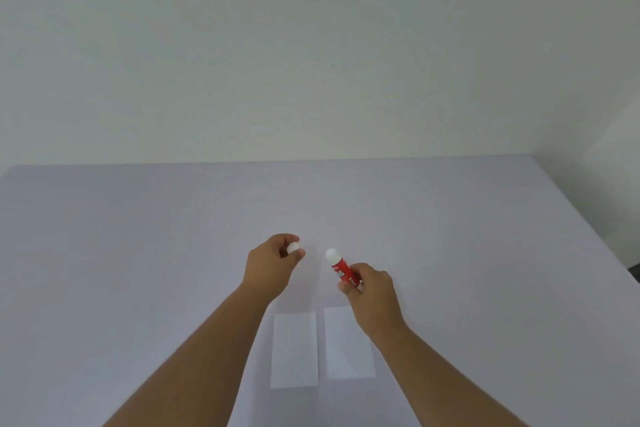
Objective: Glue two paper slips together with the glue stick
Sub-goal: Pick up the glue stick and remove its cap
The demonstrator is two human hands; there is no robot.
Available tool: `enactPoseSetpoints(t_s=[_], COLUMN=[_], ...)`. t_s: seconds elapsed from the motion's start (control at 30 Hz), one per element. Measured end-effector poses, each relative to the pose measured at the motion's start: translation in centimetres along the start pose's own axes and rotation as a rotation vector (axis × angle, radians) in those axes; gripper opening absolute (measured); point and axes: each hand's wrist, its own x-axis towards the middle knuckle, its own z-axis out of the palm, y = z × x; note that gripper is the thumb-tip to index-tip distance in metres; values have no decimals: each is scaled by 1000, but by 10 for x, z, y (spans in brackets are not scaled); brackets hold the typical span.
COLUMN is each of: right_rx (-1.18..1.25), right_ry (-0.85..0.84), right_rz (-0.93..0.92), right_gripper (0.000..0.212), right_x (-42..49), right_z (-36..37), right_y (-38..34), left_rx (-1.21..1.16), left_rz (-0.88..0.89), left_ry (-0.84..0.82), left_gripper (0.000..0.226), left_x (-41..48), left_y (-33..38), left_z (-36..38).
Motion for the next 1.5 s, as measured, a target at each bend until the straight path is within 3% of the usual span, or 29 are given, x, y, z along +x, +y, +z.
enactPoseSetpoints(t_s=[0.3,0.67,0.83,0.9,0.97,1.07,1.13,1.3,1.5], right_rx=[83,103,150,197,263,372,426,502,751], right_ry=[30,30,13,0,-19,-65,-101,-174,-245], right_rz=[-40,-23,-21,-10,6,16,13,51,199], right_gripper=[18,18,12,16,23,23,21,27,34], right_x=[-7,-14,-18,-20,-23,-28,-34,-50,-64], right_z=[0,5,3,0,-2,-6,-9,-18,-30], right_y=[1,4,1,-4,-10,-20,-26,-34,-34], left_rx=[251,272,251,192,-39,-496,-550,-650,-784], left_rz=[52,69,99,142,88,-43,-43,-78,-89], left_ry=[-64,-54,-52,35,54,-235,-292,-193,-236], left_gripper=[21,25,41,41,33,21,23,24,19], left_x=[-2,2,-2,-8,-18,-39,-50,-63,-72], left_y=[-38,-47,-46,-35,-19,3,12,20,18], left_z=[27,36,31,26,19,13,12,8,-2])
